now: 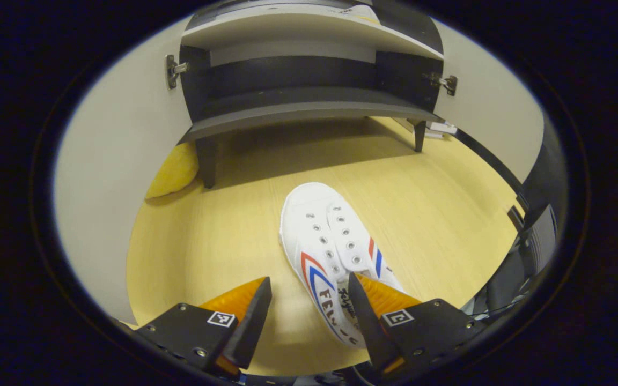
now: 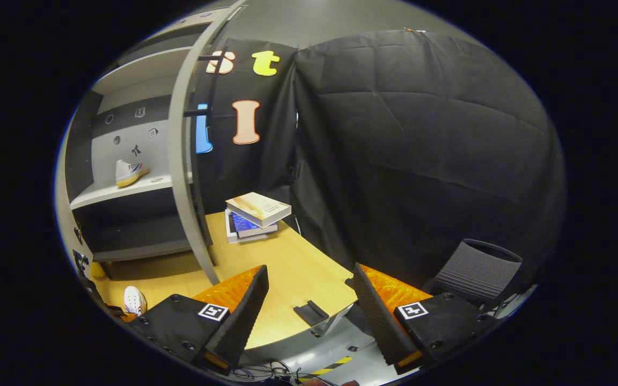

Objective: Grab one shoe with the right hand and put it into the shoe cabinet, grab the other shoe with the left hand and put it into the shoe cabinet; then close the right door with the right hand and the left door with the left hand.

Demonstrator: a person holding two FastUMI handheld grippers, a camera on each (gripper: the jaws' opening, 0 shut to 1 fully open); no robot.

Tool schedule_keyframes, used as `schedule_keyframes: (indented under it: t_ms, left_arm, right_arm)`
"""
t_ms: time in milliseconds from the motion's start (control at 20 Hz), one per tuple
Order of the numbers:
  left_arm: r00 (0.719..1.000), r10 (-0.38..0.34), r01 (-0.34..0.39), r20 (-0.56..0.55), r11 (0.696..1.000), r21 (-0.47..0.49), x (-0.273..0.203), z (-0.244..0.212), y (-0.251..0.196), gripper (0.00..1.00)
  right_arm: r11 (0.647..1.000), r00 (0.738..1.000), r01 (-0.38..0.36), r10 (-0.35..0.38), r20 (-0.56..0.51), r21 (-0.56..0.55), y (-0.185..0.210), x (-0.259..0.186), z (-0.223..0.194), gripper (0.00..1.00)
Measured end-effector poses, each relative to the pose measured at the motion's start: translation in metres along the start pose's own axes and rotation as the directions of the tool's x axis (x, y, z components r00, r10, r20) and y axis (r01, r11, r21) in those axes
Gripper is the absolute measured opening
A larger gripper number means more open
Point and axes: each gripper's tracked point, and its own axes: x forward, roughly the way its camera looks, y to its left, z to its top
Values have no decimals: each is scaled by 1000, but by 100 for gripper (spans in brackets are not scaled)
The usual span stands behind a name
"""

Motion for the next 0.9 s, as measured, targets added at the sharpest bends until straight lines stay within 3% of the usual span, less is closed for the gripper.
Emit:
schedule_keyframes:
  t_ms: [50, 100, 200, 300, 400, 550, 600, 650, 700, 800, 850, 900]
  left_arm:
    - [1000, -9, 9, -8, 1000, -16, 4, 2, -1, 83]
    - [1000, -15, 15, -21, 999, -31, 9, 1, 0, 83]
    - [996, -86, 83, -30, 992, -98, 12, -1, -11, 80]
    - [992, -112, 102, -66, 986, -129, 12, -10, -12, 57]
    - [990, -122, 113, -70, 987, -118, 15, -14, -14, 58]
    - [988, -99, 80, -116, 985, -155, 12, -13, -12, 53]
    - [987, -94, 72, -133, 984, -165, 12, -12, -12, 42]
    - [990, -69, 47, -120, 983, -177, 8, -9, -7, 42]
    - [989, -63, 37, -135, 981, -191, 13, -12, -9, 24]
    - [993, -7, -16, -117, 981, -194, 13, -9, -2, 23]
    - [992, 10, -37, -129, 978, -204, 14, -8, -7, 4]
    - [992, 30, -54, -121, 978, -203, 14, -7, -8, 4]
  right_arm:
    - [1000, 1000, 7, -7, 6, 2, -4, 4, 3, 94]
    - [1000, 1000, 13, -13, 12, 2, -8, 8, 5, 98]
    - [1000, 1000, 19, -19, 14, 3, -15, 16, 8, 98]
    - [1000, 1000, 27, -27, 4, 14, -24, 24, 6, 99]
    - [999, 999, 34, -33, -9, 30, -28, 31, 4, 99]
    - [999, 1000, 23, -23, -12, 43, -36, 50, 10, 99]
    - [999, 1000, 22, -22, -4, 40, -37, 55, 14, 99]
    - [999, 1000, 18, -18, 4, 37, -38, 61, 18, 99]
    - [999, 1000, 11, -11, 10, 36, -37, 67, 21, 94]
    - [999, 1000, -6, 6, 19, 40, -36, 79, 26, 99]
    - [999, 1000, -17, 16, 23, 42, -34, 86, 29, 99]
    - [999, 999, -28, 27, 29, 42, -33, 96, 30, 99]
